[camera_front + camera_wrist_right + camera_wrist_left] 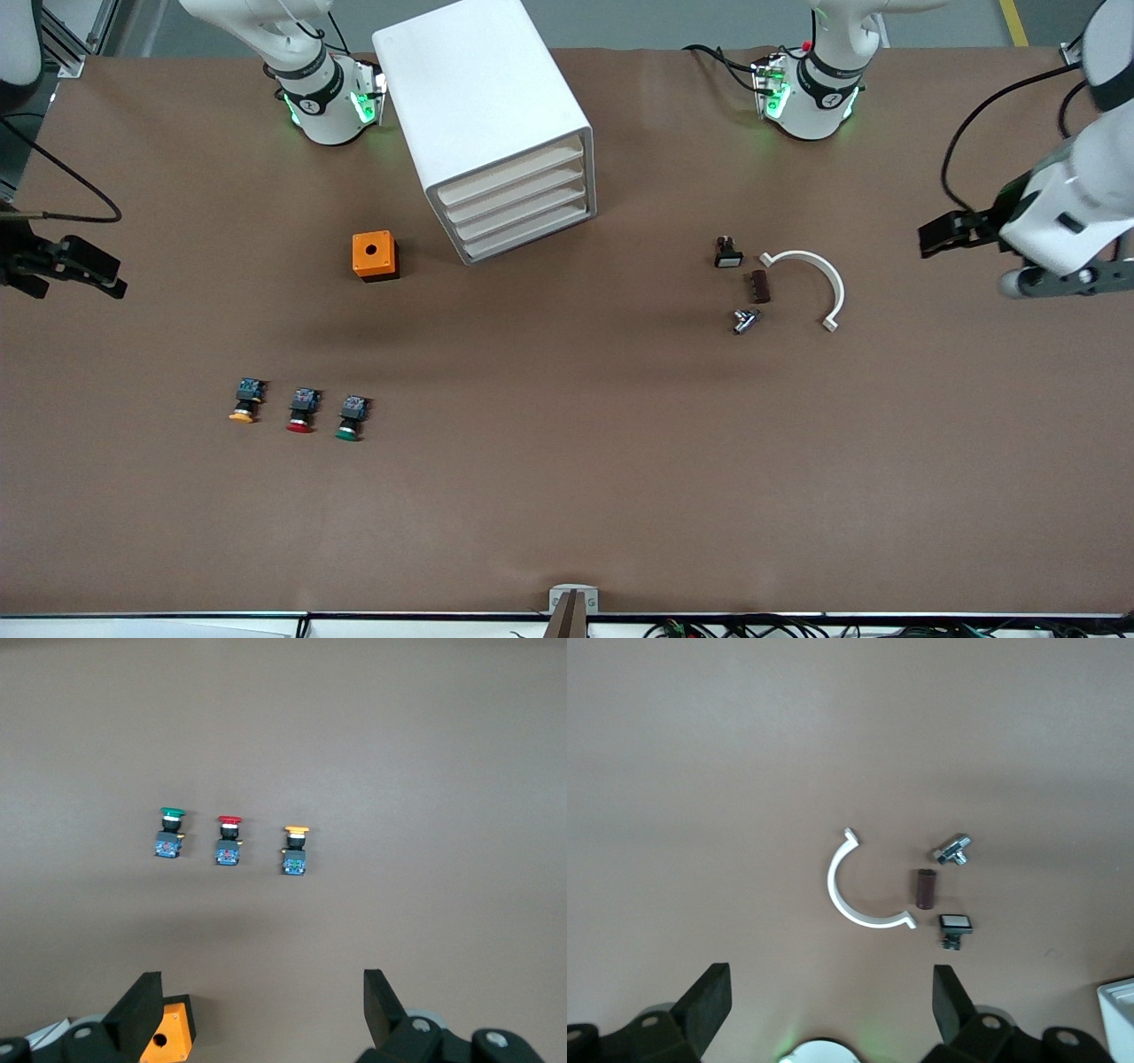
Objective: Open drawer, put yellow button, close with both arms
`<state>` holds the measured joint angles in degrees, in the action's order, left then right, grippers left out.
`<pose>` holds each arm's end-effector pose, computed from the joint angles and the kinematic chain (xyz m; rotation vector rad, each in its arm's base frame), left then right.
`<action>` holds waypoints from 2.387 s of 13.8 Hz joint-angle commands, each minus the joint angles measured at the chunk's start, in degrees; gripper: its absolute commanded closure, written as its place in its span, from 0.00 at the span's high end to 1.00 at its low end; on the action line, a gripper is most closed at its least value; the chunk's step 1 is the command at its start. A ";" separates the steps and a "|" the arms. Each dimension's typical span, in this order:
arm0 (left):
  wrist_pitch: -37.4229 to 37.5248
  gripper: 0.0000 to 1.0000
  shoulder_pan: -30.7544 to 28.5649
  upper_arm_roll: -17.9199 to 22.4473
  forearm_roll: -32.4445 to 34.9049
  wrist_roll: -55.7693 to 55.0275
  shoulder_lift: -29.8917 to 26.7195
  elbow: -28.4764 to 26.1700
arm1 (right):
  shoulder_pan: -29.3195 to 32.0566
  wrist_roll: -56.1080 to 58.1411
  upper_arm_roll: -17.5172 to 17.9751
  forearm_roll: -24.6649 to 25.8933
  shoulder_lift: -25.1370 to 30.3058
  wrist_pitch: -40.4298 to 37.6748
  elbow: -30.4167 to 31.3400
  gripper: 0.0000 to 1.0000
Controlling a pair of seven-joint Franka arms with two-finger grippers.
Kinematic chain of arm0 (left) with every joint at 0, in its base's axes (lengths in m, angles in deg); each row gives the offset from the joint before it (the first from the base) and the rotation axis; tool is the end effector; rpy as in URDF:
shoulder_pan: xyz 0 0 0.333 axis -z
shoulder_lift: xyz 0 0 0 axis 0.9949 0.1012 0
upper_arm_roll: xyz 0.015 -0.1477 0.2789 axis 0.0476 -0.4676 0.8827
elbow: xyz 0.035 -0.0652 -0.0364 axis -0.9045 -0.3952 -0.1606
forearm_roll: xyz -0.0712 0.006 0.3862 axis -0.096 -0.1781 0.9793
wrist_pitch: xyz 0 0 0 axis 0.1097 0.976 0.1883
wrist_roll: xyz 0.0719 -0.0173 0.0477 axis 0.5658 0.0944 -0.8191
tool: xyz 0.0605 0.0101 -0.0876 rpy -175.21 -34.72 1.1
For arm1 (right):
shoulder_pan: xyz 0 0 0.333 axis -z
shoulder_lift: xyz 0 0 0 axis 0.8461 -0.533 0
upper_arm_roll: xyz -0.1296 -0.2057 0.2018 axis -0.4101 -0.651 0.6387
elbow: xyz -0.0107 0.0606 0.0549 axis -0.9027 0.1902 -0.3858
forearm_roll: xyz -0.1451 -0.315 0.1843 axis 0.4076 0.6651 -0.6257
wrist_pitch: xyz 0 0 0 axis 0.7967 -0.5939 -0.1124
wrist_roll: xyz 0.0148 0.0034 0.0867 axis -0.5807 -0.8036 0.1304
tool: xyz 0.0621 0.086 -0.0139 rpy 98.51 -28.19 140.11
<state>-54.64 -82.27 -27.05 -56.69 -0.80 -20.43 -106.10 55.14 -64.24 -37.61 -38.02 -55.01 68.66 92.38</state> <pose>0.5737 -0.0816 0.5683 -3.0697 -0.1102 0.2681 0.5921 -0.0474 0.5833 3.1248 -0.0277 0.1135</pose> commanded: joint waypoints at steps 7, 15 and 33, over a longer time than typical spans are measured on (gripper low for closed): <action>-2.43 1.00 7.21 -1.45 -6.07 -26.68 12.07 1.43 | 2.73 8.49 0.57 -0.69 -16.02 10.92 0.05 1.00; -2.78 1.00 14.95 -1.54 -15.48 -55.70 23.24 6.78 | 3.62 7.61 0.49 -7.81 -25.25 33.70 13.76 1.00; -0.67 0.98 22.41 -1.63 -44.49 -113.35 30.36 6.44 | 2.74 7.70 0.57 -9.05 -29.84 31.45 10.17 0.04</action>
<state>-56.50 -62.52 -28.89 -99.50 -107.23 8.42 -100.56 57.83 -57.04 -37.25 -45.92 -86.26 104.29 104.56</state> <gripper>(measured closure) 0.013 0.595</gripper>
